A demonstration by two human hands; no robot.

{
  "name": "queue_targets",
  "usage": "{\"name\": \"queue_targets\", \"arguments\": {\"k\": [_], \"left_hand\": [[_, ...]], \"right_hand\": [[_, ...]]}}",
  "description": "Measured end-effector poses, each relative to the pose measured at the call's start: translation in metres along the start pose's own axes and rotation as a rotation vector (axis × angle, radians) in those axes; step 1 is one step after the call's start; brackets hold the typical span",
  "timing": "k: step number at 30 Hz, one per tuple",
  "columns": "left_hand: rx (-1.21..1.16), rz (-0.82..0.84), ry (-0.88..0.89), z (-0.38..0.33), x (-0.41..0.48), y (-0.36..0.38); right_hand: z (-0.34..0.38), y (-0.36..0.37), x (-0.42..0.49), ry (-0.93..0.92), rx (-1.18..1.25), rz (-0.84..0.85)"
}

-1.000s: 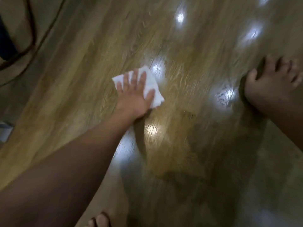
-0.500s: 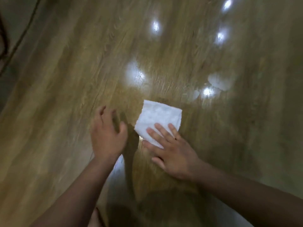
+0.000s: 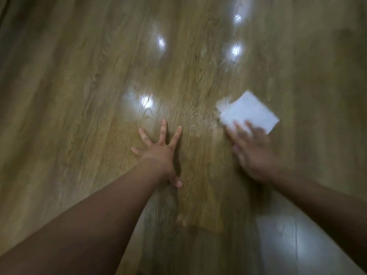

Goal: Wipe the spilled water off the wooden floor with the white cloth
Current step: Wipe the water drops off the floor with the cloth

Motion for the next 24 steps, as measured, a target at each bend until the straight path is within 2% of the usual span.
{"name": "queue_targets", "arguments": {"k": [2,3,5,7,9,11,12,14,15,17,18,20,21,22,24], "left_hand": [[-0.011,0.015,0.020,0.000,-0.001,0.002],[-0.012,0.016,0.030,-0.001,-0.003,0.002],[-0.001,0.019,0.035,-0.001,-0.002,0.002],[0.020,0.031,0.031,0.000,-0.001,0.001],[0.034,0.037,0.031,0.000,-0.001,0.002],[0.050,0.039,0.032,0.001,0.000,0.003],[0.059,0.040,0.030,0.001,0.001,0.003],[0.063,0.050,0.025,0.001,0.000,0.002],[0.060,0.053,0.027,0.000,0.000,0.002],[0.056,0.046,0.041,0.000,-0.001,0.002],[0.056,0.040,0.046,0.000,-0.001,0.002],[0.049,0.043,0.045,0.001,-0.003,0.001],[0.048,0.043,0.047,0.000,-0.002,0.002],[0.051,0.040,0.049,0.000,-0.002,0.002],[0.056,0.044,0.043,0.001,0.000,0.002]], "right_hand": [[0.057,0.010,-0.054,-0.342,0.047,0.146],[0.070,0.013,-0.072,-0.456,0.058,0.217],[0.060,0.012,-0.058,-0.539,0.040,0.243],[0.022,0.009,0.003,-0.388,-0.021,0.141],[-0.031,-0.011,0.076,-0.064,-0.059,-0.018],[-0.074,-0.030,0.129,0.264,-0.054,-0.050],[-0.082,-0.035,0.143,0.370,-0.011,-0.049],[-0.062,-0.036,0.143,0.414,0.032,-0.041],[-0.043,-0.032,0.128,0.373,0.056,-0.042],[0.014,-0.014,0.065,0.131,0.171,0.024],[0.050,-0.002,0.019,-0.043,0.220,0.171],[0.105,0.014,-0.078,-0.390,0.241,0.581],[0.107,0.015,-0.098,-0.463,0.270,0.690],[0.092,0.010,-0.089,-0.456,0.292,0.668],[0.048,0.002,-0.027,-0.424,0.116,0.448]]}}
Point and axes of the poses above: each hand's wrist, its own x-axis towards the middle knuckle, its own y-axis out of the palm, z = x × y, the point moved 7 cm from there along x, towards the middle knuckle, and after that the axes turned 11 degrees about y, right-handed, at the moved point
